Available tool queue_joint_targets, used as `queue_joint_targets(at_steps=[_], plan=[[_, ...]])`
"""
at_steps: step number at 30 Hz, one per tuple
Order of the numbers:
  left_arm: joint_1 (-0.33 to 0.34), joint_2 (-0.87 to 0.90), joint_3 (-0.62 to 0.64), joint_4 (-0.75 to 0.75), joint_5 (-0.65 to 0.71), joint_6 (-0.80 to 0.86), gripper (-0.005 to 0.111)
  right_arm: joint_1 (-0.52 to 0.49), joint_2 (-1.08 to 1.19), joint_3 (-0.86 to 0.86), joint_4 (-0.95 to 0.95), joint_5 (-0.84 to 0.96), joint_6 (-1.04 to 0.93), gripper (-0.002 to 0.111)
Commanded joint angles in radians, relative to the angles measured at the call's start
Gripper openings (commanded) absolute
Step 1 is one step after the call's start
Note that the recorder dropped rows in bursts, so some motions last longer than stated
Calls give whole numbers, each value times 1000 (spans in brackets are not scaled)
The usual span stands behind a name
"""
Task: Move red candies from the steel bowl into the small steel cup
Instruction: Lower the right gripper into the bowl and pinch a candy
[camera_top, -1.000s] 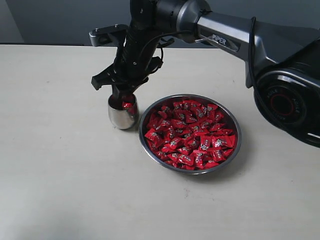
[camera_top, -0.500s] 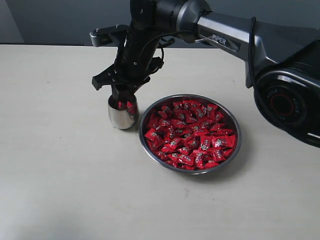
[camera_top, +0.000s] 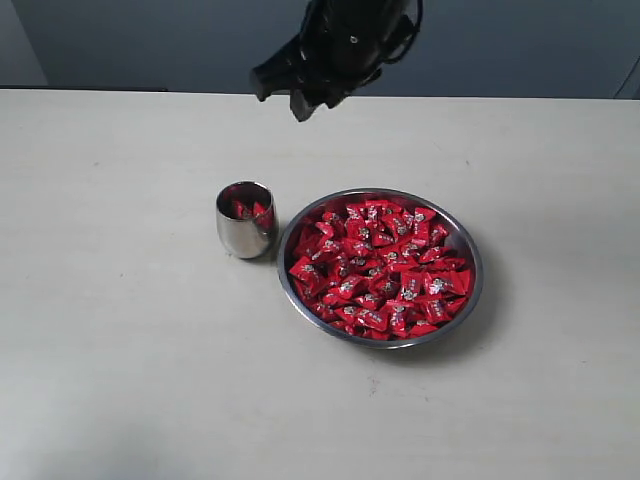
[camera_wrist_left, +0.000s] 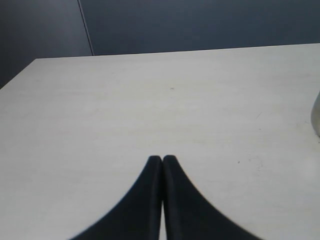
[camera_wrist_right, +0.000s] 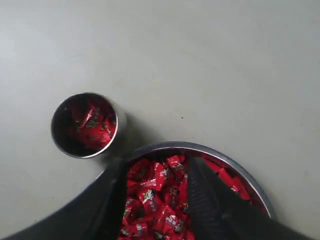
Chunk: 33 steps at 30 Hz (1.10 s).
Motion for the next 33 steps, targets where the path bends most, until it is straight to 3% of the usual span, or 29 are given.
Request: queue_joint_targets(at_steps=[1,2,5,9,19,26,33], plan=[[-7,-5,5,2,-8,-1,0,-64,-209,375,-10,-302,-4,40],[-7,-5,5,2,-8,-1,0,-94,-280,508,-10,-403,-4,40],[-7,-5,5,2,-8,-1,0,-149,-366,677,-10,-498,-2,40],[-7,-5,5,2,-8,-1,0,-201,-412,805,-10,-507,15,40],[-7,-5,5,2,-8,-1,0,-203,-401,824,-6,-405,29,40],[-7,-5,5,2,-8,-1,0,-203,-401,824,-48,-325,-67,40],[-7,-5,5,2,-8,-1,0,-201,-401,824,20,-283,-67,40]])
